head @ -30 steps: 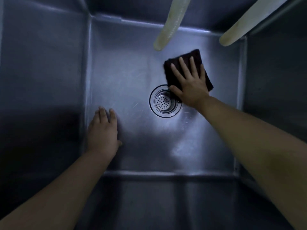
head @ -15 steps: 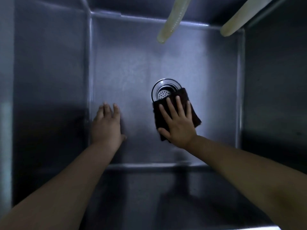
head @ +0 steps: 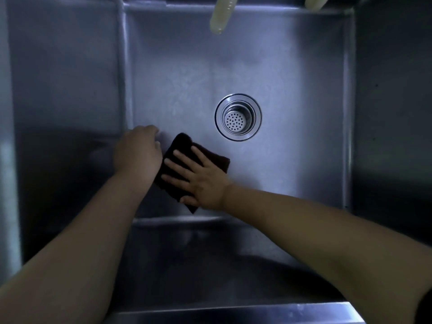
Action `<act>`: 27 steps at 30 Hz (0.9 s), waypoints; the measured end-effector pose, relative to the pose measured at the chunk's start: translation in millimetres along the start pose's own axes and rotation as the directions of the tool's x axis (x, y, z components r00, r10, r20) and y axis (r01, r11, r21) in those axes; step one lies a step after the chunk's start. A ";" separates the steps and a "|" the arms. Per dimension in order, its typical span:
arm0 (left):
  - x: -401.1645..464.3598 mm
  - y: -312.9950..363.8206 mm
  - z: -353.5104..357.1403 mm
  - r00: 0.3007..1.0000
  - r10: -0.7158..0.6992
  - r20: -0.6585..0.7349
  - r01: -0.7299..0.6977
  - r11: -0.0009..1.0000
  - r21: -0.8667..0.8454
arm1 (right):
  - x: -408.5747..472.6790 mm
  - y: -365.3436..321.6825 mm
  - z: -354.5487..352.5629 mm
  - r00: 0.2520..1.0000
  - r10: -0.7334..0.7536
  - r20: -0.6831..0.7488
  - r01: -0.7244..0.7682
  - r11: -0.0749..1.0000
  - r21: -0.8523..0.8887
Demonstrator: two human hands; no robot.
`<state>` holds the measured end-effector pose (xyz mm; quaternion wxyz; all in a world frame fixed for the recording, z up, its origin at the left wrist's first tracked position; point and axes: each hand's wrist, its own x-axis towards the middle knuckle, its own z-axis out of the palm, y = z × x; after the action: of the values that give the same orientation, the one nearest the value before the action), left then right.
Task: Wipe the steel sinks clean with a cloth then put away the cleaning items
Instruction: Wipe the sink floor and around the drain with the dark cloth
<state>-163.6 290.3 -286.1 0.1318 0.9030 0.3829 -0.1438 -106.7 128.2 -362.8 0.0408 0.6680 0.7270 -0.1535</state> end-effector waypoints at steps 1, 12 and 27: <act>-1.1 -1.1 0.6 1.000 0.006 -0.004 -0.006 1.000 0.011 | -8.8 0.1 1.5 0.998 -0.062 0.001 0.062 0.998 -0.003; -20.1 30.8 12.2 0.974 0.197 0.108 -0.205 0.977 0.059 | -149.8 77.9 17.5 0.994 -0.113 -0.014 0.113 0.994 0.010; -25.1 88.9 17.5 0.866 0.473 0.164 -0.477 0.879 -0.015 | -75.0 266.0 -24.5 0.757 0.651 -0.051 -0.649 0.758 0.064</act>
<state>-118.2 208.1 -281.8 0.1821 0.9562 0.1350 -0.1850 166.5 79.2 -364.6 0.0518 0.8843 0.4477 -0.1219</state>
